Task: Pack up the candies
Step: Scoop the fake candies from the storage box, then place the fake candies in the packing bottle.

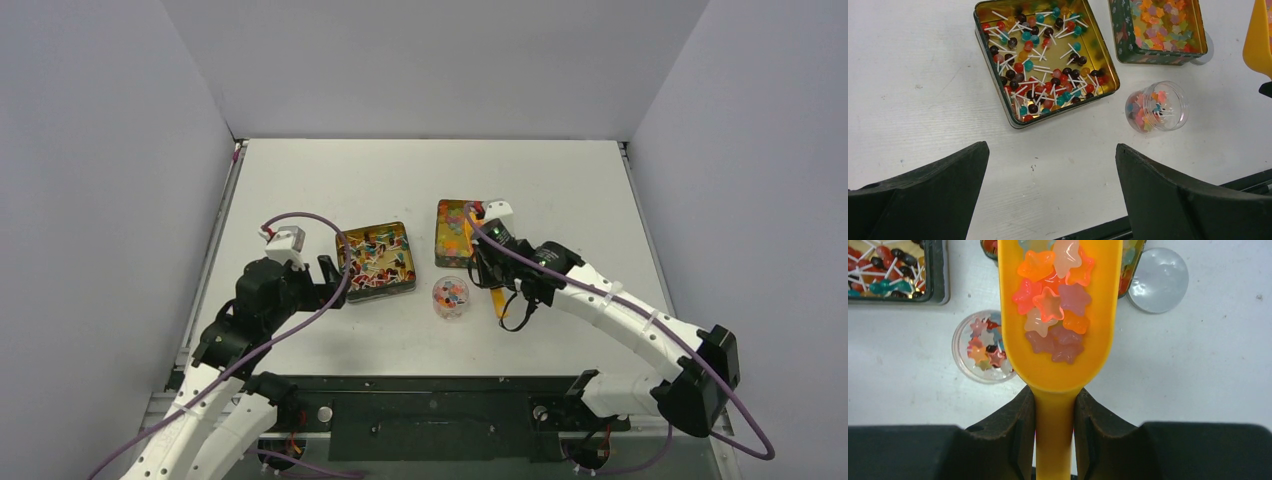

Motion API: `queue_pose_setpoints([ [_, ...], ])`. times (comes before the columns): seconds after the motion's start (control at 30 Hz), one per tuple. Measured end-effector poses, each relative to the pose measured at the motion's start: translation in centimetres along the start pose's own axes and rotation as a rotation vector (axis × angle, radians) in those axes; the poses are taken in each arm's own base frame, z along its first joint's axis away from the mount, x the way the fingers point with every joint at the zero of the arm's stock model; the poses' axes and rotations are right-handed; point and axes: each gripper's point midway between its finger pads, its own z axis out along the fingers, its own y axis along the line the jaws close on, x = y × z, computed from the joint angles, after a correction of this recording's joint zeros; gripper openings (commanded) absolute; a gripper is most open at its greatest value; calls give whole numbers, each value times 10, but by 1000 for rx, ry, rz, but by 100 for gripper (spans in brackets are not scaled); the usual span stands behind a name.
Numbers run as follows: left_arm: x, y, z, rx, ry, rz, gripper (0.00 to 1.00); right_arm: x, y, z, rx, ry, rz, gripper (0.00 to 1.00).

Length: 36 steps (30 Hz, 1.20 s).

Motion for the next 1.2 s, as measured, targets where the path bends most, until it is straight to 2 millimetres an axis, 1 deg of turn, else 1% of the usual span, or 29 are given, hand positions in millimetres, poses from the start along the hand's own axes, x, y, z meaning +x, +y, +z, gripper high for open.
queue_pose_setpoints([
  [0.13,3,-2,1,12,10,1,96,15,6,-14,-19,33,-30,0],
  [0.4,4,-3,2,22,16,2,96,56,21,-34,-64,158,-136,0],
  [0.53,5,-6,0,38,18,2,96,73,27,-42,-90,217,-182,0],
  [0.7,5,-7,0,47,20,3,96,90,33,-44,-104,301,-226,0],
  [0.9,5,-8,-1,54,17,3,96,103,38,-46,-126,402,-268,0],
  [1.2,4,-10,-3,64,6,7,96,109,47,-48,-137,520,-317,0],
])
